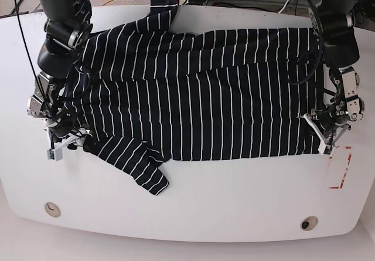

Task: Layout the t-shirt on the table in an organized manner, then fold the t-shirt properly
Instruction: 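Grasp the shirt sides with both grippers and pull them apart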

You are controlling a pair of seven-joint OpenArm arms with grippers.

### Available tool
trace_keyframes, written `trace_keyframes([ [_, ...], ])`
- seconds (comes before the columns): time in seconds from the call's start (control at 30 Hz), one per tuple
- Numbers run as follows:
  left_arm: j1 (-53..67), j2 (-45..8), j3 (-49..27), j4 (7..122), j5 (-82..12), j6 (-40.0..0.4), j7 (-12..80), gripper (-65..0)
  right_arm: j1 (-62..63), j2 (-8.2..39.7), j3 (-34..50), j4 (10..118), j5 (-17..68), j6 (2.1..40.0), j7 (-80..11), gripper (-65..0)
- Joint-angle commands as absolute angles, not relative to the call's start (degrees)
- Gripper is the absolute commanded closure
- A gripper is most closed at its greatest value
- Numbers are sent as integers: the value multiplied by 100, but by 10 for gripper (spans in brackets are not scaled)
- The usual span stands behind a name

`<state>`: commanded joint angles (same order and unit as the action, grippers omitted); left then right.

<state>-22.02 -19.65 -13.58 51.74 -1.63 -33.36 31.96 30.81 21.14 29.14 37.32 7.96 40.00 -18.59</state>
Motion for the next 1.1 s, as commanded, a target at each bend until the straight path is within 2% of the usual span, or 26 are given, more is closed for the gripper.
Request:
trace_keyframes([
  [0.13,-2202,-1965,-1358,5174,-163,-3336,3196,-82,3037,2079,2914,3969,804,4000,-2079,-373],
  [0.43,-2202,-1965,-1358,5174,-163,-3336,3196,-82,2809,1727,2923,5613,813,4000,-3178,-373],
  [0.73,-2202,-1965,-1358,5174,-163,-3336,3196,-82,2607,1499,2923,5886,831,4000,-3556,-371],
  [1.1,-2246,-1851,-1349,5156,-154,-3336,3169,-86,1455,963,2923,8127,831,4000,-4910,-371],
])
